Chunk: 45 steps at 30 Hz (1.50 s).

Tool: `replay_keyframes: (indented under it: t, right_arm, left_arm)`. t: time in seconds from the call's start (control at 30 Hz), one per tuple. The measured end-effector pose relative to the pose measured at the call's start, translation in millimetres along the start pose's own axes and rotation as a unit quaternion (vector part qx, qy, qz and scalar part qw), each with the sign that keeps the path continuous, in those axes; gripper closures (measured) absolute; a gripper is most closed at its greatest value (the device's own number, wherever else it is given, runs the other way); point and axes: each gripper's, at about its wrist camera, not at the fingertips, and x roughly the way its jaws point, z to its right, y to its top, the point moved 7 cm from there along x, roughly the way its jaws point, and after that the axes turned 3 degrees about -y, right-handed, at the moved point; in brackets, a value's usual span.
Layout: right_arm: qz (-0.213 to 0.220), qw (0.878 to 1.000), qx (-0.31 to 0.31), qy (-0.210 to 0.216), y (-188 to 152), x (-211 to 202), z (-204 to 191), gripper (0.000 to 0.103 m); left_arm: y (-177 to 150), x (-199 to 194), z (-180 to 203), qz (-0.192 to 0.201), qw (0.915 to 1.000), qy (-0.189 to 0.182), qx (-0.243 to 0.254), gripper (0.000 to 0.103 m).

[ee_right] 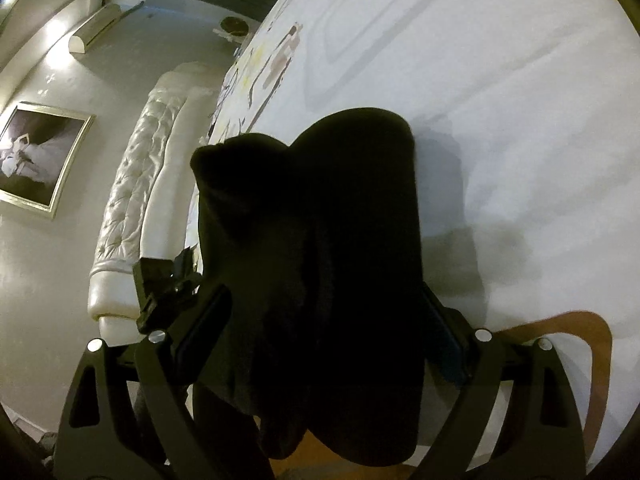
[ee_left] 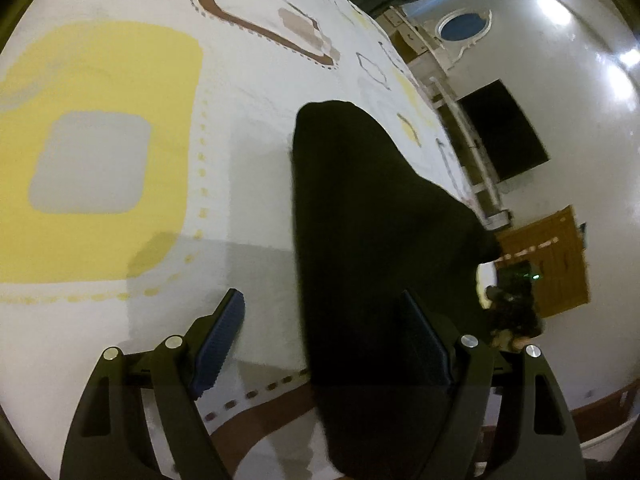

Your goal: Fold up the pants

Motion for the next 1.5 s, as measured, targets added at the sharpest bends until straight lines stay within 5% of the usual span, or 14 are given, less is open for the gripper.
replay_keyframes:
  t: [0.23, 0.47, 0.5, 0.6, 0.73, 0.97, 1.5]
  right_arm:
    - [-0.007, 1.0, -0.003, 0.027, -2, -4, 1, 0.012]
    - [-0.01, 0.999, 0.004, 0.042, -1, -4, 0, 0.013]
    - [-0.01, 0.999, 0.002, 0.038, -2, -4, 0, 0.017]
    - [-0.016, 1.0, 0.006, 0.019, -3, -1, 6, 0.049]
    - [-0.008, 0.999, 0.009, 0.031, -6, -1, 7, 0.058]
    - [0.005, 1.0, 0.009, 0.03, -7, 1, 0, 0.06]
    - [-0.012, 0.999, 0.0, 0.044, -1, 50, -32, 0.06]
  left_arm:
    - [-2, 17, 15, -0.021, 0.9979, -0.06, -0.007, 0.024]
    - [-2, 30, 18, -0.029, 0.9975, -0.064, -0.007, 0.024]
    - [-2, 29, 18, -0.029, 0.9975, -0.063, -0.007, 0.024]
    - [-3, 29, 18, -0.033, 0.9982, -0.049, 0.002, 0.028]
    - [-3, 28, 17, -0.035, 0.9992, -0.019, 0.009, 0.049]
    - [0, 23, 18, -0.017, 0.9995, -0.018, 0.018, 0.068]
    - [14, -15, -11, 0.016, 0.9999, -0.003, -0.004, 0.07]
